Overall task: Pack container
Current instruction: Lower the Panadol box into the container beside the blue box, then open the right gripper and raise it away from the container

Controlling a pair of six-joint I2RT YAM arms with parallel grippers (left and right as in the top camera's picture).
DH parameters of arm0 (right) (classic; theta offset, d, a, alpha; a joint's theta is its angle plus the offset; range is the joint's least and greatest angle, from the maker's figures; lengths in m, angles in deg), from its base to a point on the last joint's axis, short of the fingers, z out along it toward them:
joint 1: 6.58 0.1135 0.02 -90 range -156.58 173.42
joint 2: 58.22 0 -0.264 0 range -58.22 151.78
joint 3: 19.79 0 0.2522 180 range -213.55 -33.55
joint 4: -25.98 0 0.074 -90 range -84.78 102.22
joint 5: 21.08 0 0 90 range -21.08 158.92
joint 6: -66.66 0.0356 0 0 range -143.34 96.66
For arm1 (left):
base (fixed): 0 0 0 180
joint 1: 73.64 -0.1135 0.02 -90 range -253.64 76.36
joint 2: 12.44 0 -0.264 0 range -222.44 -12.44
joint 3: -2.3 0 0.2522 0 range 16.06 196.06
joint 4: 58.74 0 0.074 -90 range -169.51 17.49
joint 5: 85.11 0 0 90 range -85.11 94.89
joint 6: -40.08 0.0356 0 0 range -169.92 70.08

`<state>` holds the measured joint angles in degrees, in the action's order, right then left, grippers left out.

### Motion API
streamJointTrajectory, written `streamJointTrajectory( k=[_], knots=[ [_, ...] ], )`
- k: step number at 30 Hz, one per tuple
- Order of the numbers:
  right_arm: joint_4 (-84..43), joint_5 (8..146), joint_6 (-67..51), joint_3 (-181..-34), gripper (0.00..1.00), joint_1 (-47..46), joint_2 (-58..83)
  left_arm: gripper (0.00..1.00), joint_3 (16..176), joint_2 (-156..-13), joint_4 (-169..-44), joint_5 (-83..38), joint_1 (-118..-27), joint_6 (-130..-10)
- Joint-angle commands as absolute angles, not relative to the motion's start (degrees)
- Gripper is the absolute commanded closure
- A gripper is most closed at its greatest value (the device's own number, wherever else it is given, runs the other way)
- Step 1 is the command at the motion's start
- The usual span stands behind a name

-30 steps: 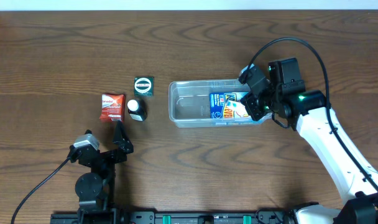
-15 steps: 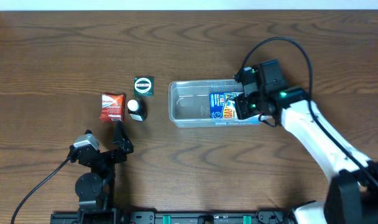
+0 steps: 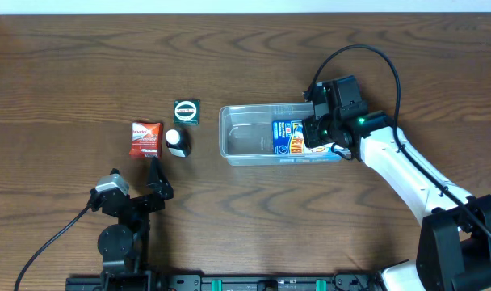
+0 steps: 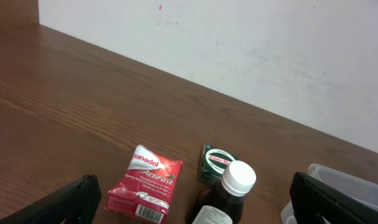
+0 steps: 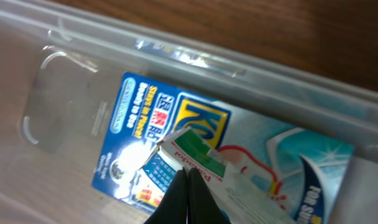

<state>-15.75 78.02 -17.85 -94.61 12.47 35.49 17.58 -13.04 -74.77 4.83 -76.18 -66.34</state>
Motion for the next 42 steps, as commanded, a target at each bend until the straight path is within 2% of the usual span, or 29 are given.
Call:
streamJointTrajectory(
  k=[1, 14, 25, 33, 37, 42],
  knots=[
    [-14.7, 74.1, -17.2, -94.6, 0.99, 12.8, 35.7, 0.02, 16.3, -12.8, -76.7, 5.4, -76.4, -65.4],
    [-15.1, 70.9, -17.8, -94.6, 0.99, 11.9, 35.7, 0.02, 16.3, -12.8, -76.7, 5.4, -76.4, -65.4],
    [-20.8, 79.1, -19.4, -94.6, 0.99, 12.0, 35.7, 0.02, 16.3, -12.8, -76.7, 5.4, -76.4, -65.4],
    [-20.6, 81.9, -20.0, -95.0, 0.99, 12.4, 35.6, 0.02, 16.3, -12.8, -76.7, 5.4, -76.4, -65.4],
    [-22.0, 82.5, -21.1, -98.6, 0.99, 12.3, 35.1, 0.02, 16.3, -12.8, -76.7, 5.4, -76.4, -65.4],
    [-30.3, 82.5, -21.3, -109.7, 0.98, 11.3, 32.3, 0.02, 16.3, -12.8, -76.7, 5.4, -76.4, -65.4]
  ],
)
